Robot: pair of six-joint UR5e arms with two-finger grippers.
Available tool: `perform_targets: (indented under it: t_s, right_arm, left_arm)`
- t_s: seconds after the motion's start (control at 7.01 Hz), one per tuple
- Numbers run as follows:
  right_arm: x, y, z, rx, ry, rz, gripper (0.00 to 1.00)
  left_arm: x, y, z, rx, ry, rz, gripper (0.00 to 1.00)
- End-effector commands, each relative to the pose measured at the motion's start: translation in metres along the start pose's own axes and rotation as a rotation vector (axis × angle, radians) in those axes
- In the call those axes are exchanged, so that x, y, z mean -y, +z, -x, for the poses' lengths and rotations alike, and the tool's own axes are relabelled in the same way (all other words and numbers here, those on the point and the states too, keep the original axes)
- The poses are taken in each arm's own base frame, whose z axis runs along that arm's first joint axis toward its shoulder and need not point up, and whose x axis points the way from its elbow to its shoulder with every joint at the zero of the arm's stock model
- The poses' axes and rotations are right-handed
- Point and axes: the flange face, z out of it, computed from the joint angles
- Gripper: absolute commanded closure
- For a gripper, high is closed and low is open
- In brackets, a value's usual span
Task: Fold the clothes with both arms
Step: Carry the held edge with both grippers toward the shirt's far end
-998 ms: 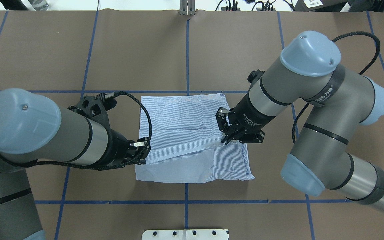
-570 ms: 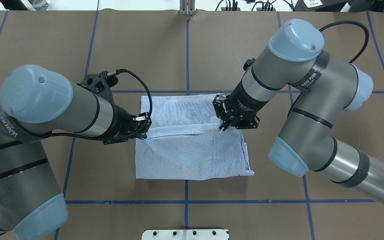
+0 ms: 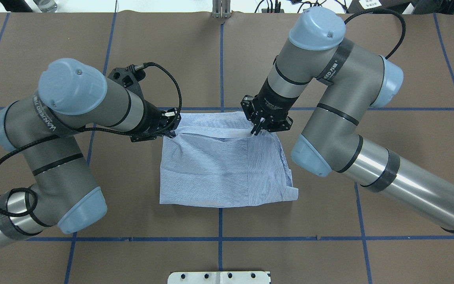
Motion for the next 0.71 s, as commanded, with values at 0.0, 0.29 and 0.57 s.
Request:
perform_targets:
  t_s: [0.0,0.29,0.57]
  right_arm:
    - [0.038,0.018,0.005,0.028,-0.014,-0.018,1.0]
    - [0.059,0.036,0.024,0.017,-0.015,-0.038,1.0]
    - [0.066,0.043,0.024,0.013,-0.015,-0.046,1.0]
  left_arm:
    - [0.015,0.017,-0.007,0.004,-0.002,-0.012,1.0]
    - [0.025,0.028,-0.003,0.009,0.001,-0.019,1.0]
    - [0.027,0.033,-0.001,0.016,0.0,-0.021,1.0]
